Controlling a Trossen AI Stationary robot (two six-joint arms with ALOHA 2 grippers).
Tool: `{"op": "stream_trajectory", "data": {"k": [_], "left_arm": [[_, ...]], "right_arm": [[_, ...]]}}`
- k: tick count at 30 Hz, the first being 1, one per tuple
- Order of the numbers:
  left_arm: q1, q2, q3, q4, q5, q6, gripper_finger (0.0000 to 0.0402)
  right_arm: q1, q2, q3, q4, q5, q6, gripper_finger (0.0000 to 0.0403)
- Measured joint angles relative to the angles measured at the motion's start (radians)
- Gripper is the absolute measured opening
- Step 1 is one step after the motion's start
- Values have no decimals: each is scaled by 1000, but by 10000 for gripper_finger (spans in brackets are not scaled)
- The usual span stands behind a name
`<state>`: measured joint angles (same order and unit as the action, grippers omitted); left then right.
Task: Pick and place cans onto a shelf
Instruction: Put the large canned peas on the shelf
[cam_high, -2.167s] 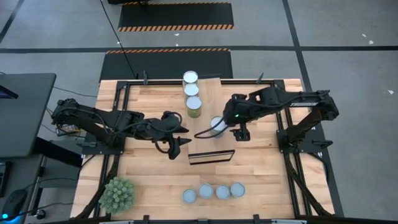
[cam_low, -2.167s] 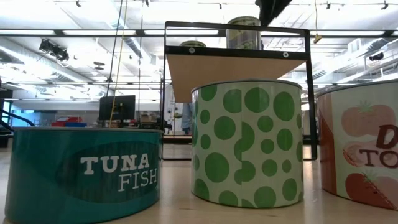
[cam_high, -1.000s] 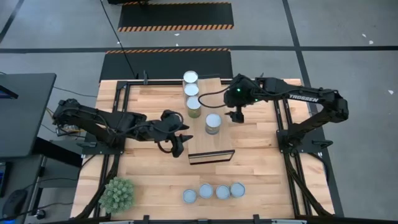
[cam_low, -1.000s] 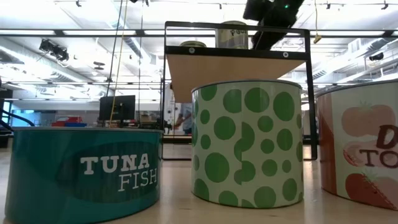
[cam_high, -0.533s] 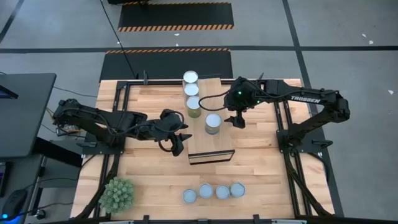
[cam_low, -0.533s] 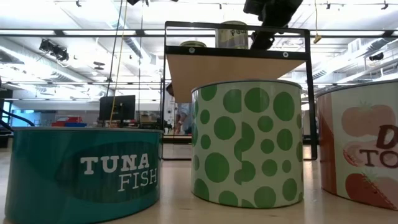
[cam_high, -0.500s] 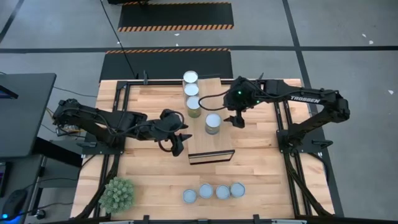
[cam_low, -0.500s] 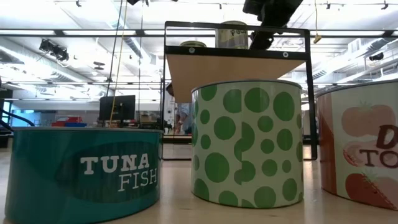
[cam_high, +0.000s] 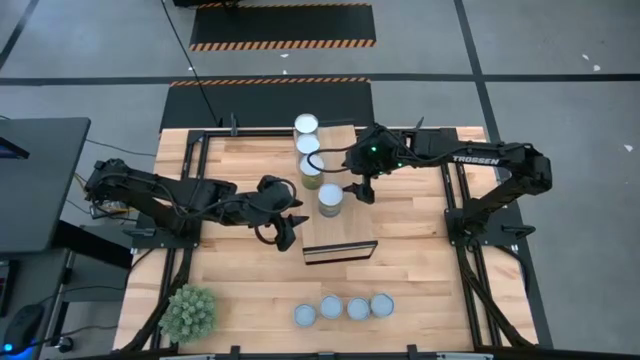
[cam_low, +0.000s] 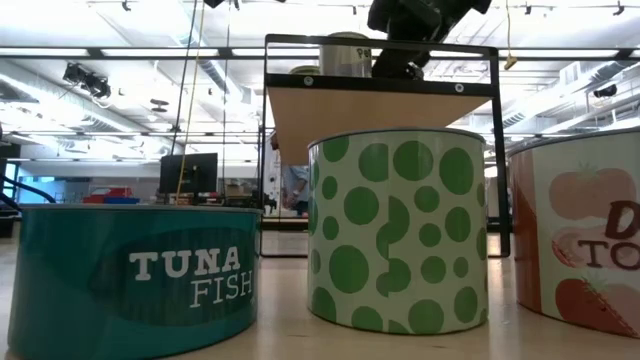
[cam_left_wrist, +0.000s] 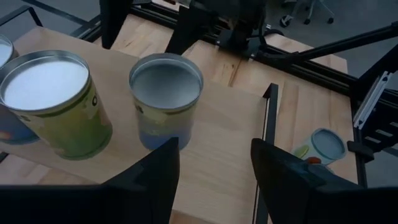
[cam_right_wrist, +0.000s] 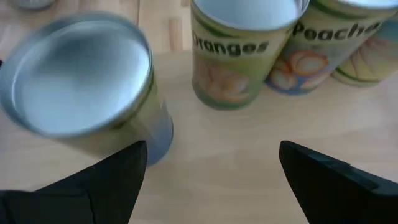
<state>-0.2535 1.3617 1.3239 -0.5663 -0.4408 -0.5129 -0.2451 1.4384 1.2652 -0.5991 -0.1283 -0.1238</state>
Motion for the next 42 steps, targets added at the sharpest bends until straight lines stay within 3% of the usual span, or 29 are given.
{"op": "stream_trajectory", "data": {"k": [9, 16, 20, 24, 31, 42], "left_arm": [[0, 0, 0, -3, 0, 0, 203], [0, 0, 0, -18, 0, 3, 203], [0, 0, 0, -39, 0, 8, 203], [0, 0, 0, -39, 0, 8, 203], [0, 0, 0, -37, 1, 1, 203], [0, -3, 0, -59, 91, -42, 203]], "right_arm": [[-7, -60, 1, -131, 37, -6, 372], [28, -91, 1, -258, -27, 68, 372], [71, -91, 1, -244, -23, 130, 372], [110, -91, 1, -211, 62, 147, 372], [118, -52, 0, -24, 113, 167, 372], [118, 40, -1, -13, 159, 147, 372]]}}
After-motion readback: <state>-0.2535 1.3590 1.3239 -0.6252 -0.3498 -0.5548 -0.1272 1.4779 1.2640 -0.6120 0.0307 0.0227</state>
